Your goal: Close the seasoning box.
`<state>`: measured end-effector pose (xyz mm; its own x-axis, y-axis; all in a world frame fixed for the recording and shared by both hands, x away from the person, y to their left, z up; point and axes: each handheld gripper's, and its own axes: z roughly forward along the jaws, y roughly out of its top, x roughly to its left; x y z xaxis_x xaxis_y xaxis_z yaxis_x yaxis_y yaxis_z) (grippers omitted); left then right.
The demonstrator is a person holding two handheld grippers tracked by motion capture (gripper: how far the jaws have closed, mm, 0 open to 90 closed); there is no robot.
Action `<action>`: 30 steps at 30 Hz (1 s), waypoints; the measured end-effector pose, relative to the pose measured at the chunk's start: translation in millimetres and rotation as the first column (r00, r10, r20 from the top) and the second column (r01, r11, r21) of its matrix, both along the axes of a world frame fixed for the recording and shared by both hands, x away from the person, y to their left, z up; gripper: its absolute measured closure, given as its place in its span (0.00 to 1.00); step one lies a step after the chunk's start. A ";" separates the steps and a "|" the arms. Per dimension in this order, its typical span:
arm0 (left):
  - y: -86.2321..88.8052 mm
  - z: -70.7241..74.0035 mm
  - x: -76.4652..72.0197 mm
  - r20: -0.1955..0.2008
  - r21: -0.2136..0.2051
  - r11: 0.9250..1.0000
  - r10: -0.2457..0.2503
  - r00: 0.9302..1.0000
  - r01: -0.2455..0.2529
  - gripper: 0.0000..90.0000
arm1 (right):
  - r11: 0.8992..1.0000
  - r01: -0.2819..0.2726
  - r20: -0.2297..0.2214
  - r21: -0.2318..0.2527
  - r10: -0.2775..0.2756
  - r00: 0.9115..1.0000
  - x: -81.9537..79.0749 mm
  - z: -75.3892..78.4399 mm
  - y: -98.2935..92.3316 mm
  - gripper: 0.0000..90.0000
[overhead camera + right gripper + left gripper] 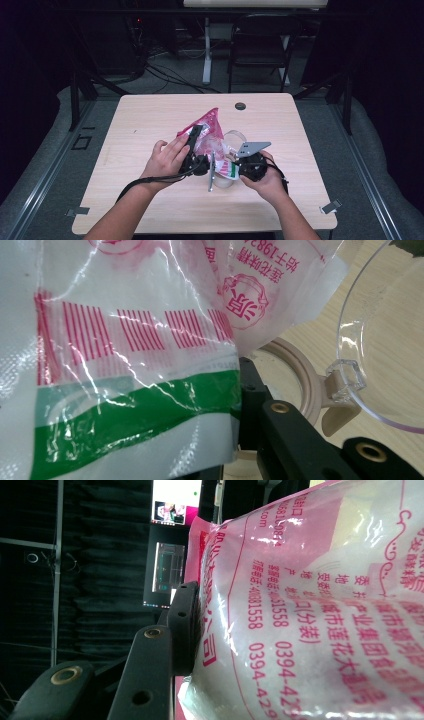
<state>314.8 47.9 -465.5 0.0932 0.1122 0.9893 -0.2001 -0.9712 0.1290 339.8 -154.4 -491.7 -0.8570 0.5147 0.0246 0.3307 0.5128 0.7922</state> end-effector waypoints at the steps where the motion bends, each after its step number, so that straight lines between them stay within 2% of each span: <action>1: -0.2 -0.1 0.0 0.000 0.000 1.000 -0.001 1.000 0.001 0.70 | 1.000 -0.001 0.000 0.000 0.001 1.000 0.0 0.0 0.0 1.00; 12: -1.0 -1.8 0.5 -0.007 0.003 1.000 -0.004 1.000 0.004 0.70 | 1.000 0.001 -0.002 -0.011 -0.001 1.000 0.3 -0.4 -0.6 1.00; 22: -2.1 0.2 1.3 -0.010 0.031 1.000 -0.002 1.000 0.003 0.70 | 1.000 -0.002 -0.003 -0.012 0.002 1.000 0.3 -1.7 0.2 1.00; 27: -3.3 0.7 2.0 -0.017 0.043 0.999 -0.011 1.000 0.011 0.70 | 1.000 -0.006 -0.007 -0.012 0.006 1.000 0.4 -2.3 0.4 1.00; 30: -4.4 2.1 1.5 -0.028 0.053 0.999 0.002 1.000 0.000 0.70 | 1.000 -0.011 -0.012 -0.013 0.011 1.000 0.6 -2.4 0.3 1.00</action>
<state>316.3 43.5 -463.3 0.1211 0.0598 0.9908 -0.1959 -0.9771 0.0830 340.4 -154.1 -494.1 -0.8623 0.5056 0.0284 0.3346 0.5268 0.7813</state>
